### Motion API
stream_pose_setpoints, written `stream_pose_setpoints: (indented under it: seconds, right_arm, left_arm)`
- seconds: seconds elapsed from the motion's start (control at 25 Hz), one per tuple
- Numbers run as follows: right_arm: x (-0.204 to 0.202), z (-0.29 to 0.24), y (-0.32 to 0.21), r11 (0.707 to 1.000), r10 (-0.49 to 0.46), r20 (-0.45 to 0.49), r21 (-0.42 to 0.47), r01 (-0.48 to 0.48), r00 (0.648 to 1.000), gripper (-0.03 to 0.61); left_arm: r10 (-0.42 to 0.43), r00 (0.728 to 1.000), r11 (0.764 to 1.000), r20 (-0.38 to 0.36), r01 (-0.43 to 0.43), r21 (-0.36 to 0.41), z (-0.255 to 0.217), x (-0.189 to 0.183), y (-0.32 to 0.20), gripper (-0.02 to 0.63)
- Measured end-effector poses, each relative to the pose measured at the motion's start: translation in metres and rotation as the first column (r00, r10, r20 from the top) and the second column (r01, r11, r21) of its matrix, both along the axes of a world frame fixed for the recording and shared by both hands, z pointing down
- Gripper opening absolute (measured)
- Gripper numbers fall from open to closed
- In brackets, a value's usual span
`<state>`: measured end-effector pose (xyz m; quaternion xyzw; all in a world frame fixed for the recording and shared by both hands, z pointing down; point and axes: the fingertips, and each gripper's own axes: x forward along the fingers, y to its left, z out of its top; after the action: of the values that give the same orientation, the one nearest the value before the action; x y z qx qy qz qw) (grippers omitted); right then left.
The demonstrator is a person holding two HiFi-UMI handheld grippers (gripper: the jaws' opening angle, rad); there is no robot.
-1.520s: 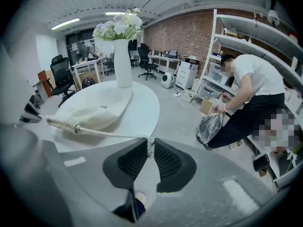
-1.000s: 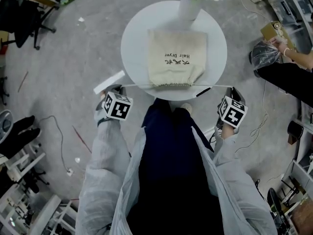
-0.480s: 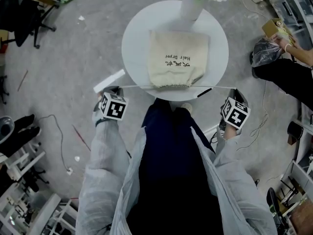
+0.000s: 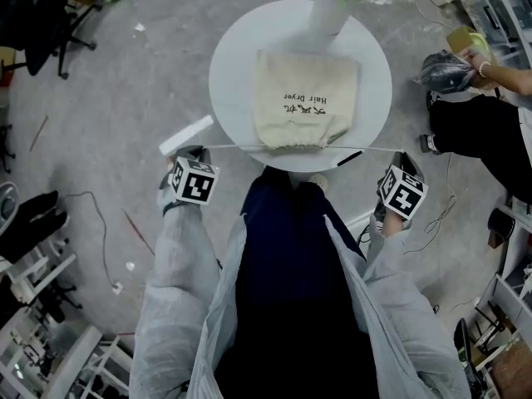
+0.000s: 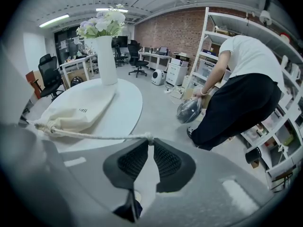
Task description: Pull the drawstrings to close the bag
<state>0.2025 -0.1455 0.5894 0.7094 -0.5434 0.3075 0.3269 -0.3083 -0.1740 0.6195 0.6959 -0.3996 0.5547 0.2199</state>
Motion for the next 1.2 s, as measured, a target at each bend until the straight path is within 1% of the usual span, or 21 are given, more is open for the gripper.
stream_pose_setpoints:
  seconds: [0.16,0.28,0.48,0.68,0.8,1.2]
  right_arm:
    - [0.001,0.003,-0.001,1.0,-0.003,-0.008,-0.007,0.003,1.0,0.046]
    - [0.003,0.005,-0.001,1.0,0.01,-0.003,-0.006,-0.01,1.0,0.046]
    - [0.005,0.005,0.001,0.999,0.032,-0.001,-0.002,-0.032,0.999,0.044]
    - [0.007,0.006,0.002,0.999,0.048,-0.009,0.004,-0.048,0.999,0.044]
    - [0.009,0.005,0.004,0.998,0.067,-0.003,0.008,-0.066,0.998,0.044]
    - [0.017,0.005,0.004,0.994,0.107,-0.003,0.01,-0.107,0.994,0.044]
  left_arm:
    - [0.001,1.0,1.0,-0.011,-0.001,0.015,0.003,-0.002,-0.005,0.034]
    - [-0.017,1.0,1.0,-0.018,0.017,0.003,0.004,-0.003,-0.004,0.035]
    - [-0.025,1.0,1.0,0.002,0.025,0.006,0.002,-0.004,-0.003,0.035]
    - [-0.043,0.999,0.999,-0.008,0.043,0.017,0.005,-0.006,-0.004,0.034]
    - [-0.067,0.998,0.998,-0.012,0.067,0.001,0.003,-0.009,-0.001,0.034]
    - [-0.08,0.997,0.997,-0.023,0.08,-0.013,0.007,-0.016,-0.001,0.035]
